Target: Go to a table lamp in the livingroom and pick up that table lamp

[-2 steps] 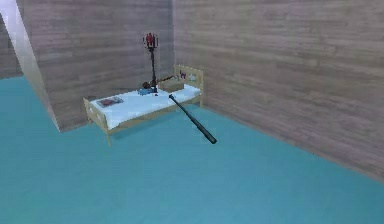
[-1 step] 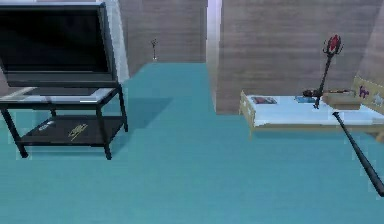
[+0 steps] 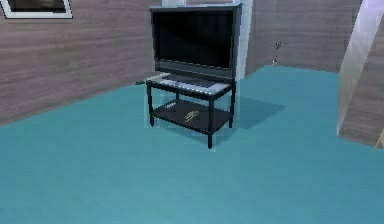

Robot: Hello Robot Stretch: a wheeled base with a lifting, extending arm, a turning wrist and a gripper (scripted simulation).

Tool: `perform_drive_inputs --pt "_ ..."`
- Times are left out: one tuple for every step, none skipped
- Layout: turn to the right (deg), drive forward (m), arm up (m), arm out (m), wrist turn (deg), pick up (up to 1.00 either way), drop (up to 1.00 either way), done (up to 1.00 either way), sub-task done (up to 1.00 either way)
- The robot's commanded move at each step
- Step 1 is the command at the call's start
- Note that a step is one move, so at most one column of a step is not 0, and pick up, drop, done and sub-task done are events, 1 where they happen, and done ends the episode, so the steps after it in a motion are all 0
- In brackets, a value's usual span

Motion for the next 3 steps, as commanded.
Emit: perform_drive_inputs --pt "0.0 0.3 0.0 0.0 0.0 0.0 0.0 0.0 0.0" --pt "-45.0 0.0 0.0 0.0 0.0 0.0 0.0 0.0 0.0" --pt "-9.0 0.0 0.0 0.0 0.0 0.0 0.0 0.0 0.0"
